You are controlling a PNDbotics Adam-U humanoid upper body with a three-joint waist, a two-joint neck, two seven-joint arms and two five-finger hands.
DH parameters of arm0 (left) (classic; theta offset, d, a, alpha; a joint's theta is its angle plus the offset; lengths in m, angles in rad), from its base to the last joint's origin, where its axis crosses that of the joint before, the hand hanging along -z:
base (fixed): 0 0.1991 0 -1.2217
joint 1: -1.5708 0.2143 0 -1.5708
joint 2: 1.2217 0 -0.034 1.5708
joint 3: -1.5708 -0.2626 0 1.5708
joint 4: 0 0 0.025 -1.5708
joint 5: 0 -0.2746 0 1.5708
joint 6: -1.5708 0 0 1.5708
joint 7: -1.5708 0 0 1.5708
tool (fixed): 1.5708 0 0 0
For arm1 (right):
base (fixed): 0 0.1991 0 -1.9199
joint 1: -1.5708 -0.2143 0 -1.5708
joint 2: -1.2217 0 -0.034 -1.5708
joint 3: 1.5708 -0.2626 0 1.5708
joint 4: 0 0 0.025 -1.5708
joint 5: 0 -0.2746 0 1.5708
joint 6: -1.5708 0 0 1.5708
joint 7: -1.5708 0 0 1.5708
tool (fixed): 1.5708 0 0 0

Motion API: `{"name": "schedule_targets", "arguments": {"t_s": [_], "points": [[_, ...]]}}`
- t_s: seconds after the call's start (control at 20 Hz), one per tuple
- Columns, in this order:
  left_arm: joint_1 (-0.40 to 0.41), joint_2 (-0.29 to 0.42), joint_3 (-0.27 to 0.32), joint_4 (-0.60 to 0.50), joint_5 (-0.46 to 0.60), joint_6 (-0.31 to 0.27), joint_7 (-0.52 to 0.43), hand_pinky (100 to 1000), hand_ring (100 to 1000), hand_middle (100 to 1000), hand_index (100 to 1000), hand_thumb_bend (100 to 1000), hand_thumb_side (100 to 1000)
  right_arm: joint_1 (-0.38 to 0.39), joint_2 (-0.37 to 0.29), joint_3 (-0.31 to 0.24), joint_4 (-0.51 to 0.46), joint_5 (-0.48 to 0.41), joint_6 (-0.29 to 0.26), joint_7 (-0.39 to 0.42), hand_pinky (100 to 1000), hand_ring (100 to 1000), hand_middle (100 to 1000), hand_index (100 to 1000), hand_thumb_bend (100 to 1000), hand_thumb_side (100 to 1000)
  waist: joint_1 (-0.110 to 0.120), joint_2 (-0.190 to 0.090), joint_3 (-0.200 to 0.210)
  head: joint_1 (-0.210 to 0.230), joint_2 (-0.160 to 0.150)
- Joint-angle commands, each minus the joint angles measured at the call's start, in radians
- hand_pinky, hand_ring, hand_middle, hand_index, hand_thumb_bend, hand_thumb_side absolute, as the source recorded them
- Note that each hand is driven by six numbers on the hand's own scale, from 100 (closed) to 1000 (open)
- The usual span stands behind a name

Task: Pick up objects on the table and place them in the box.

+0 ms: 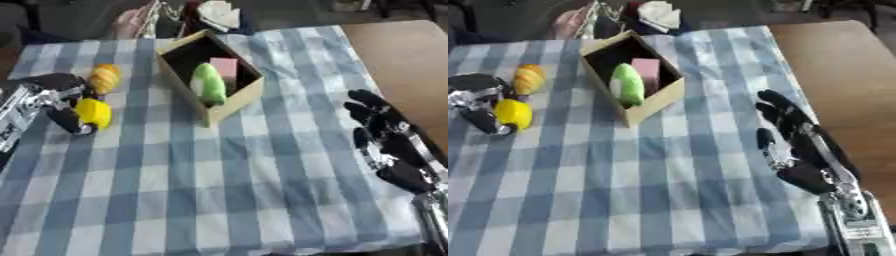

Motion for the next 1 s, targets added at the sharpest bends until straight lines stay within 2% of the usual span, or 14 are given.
{"name": "schedule_targets", "arguments": {"t_s": [0.05,0.25,0.55,0.9,0.95,1.0], "points": [[-0.007,0.031,0.006,-0.035,0.016,-0.007,0.010,585,492,516,669,327,213,-0.012,-0.008,-0.007,-0.014,0.004,0.001,-0.005,1000,966,967,1000,100,404,0.003,-0.015,0.002,-0.004,0.001],[-0.010,0.058,0.009,-0.109,0.057,-0.004,0.030,522,423,452,616,296,205,-0.012,-0.009,-0.007,-0.013,0.005,0.000,-0.006,1000,966,968,1000,100,404,0.002,-0.016,0.003,-0.006,0.001],[-0.085,0.052,0.016,-0.162,0.091,0.038,0.100,528,424,453,626,240,196,-0.011,-0.009,-0.004,-0.010,0.004,-0.001,-0.005,1000,966,968,1000,100,400,0.000,-0.018,0.002,-0.002,0.002],[-0.220,-0.073,-0.031,-0.072,0.037,0.076,0.275,579,468,488,675,188,199,-0.015,-0.010,0.009,-0.005,0.000,-0.002,0.004,1000,966,968,1000,100,390,-0.007,-0.013,-0.021,0.017,0.000],[-0.234,-0.093,-0.038,-0.056,0.033,0.077,0.303,595,486,505,692,219,246,-0.017,-0.010,0.011,-0.005,-0.001,-0.003,0.006,1000,966,968,1000,100,390,-0.008,-0.012,-0.024,0.019,-0.001],[-0.245,-0.112,-0.046,-0.042,0.030,0.076,0.326,601,495,514,701,180,199,-0.018,-0.010,0.012,-0.004,-0.002,-0.004,0.007,1000,966,968,1000,100,389,-0.009,-0.011,-0.027,0.022,-0.002]]}}
